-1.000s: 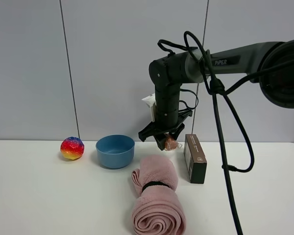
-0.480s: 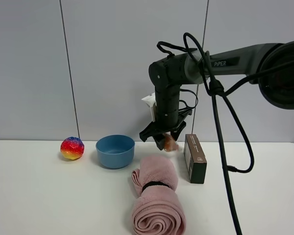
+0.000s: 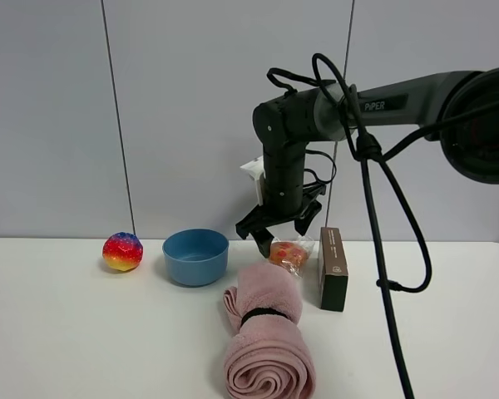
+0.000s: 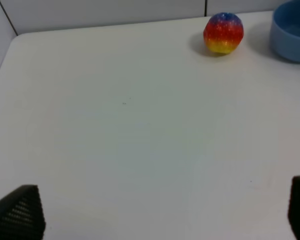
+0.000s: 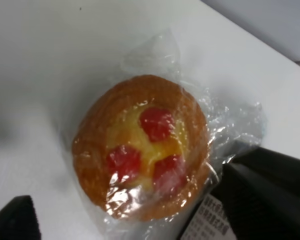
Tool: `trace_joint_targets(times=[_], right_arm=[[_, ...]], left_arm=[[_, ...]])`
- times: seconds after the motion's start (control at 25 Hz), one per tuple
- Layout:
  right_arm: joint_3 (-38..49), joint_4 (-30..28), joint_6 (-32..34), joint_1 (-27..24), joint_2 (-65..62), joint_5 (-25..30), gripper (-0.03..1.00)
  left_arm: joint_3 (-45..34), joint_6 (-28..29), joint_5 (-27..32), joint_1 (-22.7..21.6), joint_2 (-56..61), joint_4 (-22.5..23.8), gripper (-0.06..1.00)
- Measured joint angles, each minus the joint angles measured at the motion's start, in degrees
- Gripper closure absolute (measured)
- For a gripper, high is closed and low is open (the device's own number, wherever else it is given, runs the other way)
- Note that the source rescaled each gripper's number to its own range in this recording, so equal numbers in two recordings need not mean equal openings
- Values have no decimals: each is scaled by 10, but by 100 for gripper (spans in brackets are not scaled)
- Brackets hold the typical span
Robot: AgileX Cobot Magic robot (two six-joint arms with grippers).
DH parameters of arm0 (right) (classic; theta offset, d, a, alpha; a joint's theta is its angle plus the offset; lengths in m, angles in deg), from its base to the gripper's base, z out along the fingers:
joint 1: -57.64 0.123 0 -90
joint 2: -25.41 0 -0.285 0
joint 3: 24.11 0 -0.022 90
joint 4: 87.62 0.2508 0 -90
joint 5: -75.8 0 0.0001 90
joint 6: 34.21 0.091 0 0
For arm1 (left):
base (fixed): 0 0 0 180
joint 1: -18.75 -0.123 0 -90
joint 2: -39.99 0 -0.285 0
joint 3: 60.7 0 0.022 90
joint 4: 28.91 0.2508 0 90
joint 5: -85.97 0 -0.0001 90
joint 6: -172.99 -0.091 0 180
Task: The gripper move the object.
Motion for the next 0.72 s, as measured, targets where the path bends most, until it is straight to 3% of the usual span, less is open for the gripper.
trace_joint_targets(times=[0.2, 0.4, 0.52, 0.72], right_arm=[[1, 60, -4, 0, -60, 17, 23], [1, 115, -66, 0, -173, 36, 23], [1, 115, -100, 0, -243, 58, 23], [1, 79, -103, 0, -332, 77, 23]], left_arm=[[0, 0, 0, 0, 0, 0, -6], [0, 0, 0, 0, 0, 0, -6], [0, 0, 0, 0, 0, 0, -6], [0, 0, 0, 0, 0, 0, -6]])
